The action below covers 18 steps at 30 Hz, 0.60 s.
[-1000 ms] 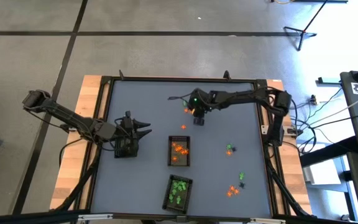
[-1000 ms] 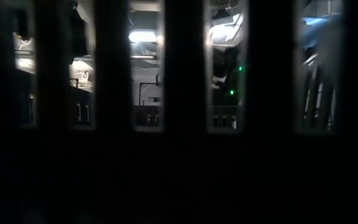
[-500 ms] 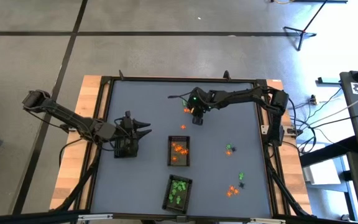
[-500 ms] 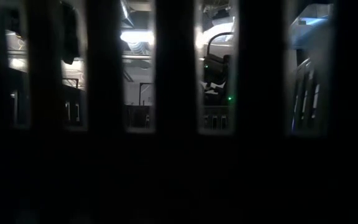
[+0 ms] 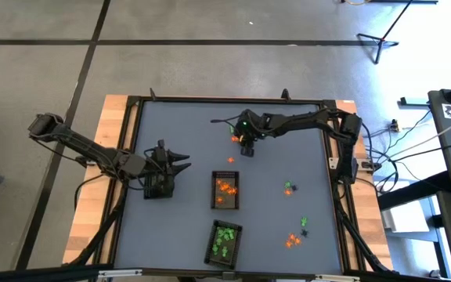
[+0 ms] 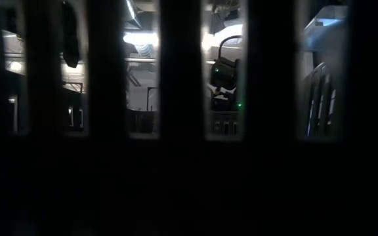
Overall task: Sort Halloween decoration
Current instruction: Put the orange spider toy into the top right black basket
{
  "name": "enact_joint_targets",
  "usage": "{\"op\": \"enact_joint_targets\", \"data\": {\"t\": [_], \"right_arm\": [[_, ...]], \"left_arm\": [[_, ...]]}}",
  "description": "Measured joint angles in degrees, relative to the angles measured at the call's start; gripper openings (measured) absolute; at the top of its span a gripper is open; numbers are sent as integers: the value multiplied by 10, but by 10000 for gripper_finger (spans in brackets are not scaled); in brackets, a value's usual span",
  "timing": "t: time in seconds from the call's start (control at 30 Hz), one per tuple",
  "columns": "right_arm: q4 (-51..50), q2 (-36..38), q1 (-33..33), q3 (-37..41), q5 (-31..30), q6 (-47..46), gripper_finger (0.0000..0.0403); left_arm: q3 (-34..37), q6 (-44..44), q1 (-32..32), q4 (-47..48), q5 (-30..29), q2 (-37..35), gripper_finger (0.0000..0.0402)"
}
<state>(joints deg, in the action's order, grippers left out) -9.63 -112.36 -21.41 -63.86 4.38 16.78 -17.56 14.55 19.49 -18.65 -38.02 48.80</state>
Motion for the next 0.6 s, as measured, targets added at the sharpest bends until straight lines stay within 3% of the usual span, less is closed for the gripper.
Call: {"op": "enact_joint_targets", "data": {"t": [0.23,0.53,0.6], "right_arm": [[6,-1,0,0,6,-5,154],[-8,0,2,0,12,-6,16],[-11,0,2,0,11,-6,8]], "left_arm": [[0,0,0,0,0,0,124],[0,0,0,0,0,0,124],[0,0,0,0,0,0,124]]}}
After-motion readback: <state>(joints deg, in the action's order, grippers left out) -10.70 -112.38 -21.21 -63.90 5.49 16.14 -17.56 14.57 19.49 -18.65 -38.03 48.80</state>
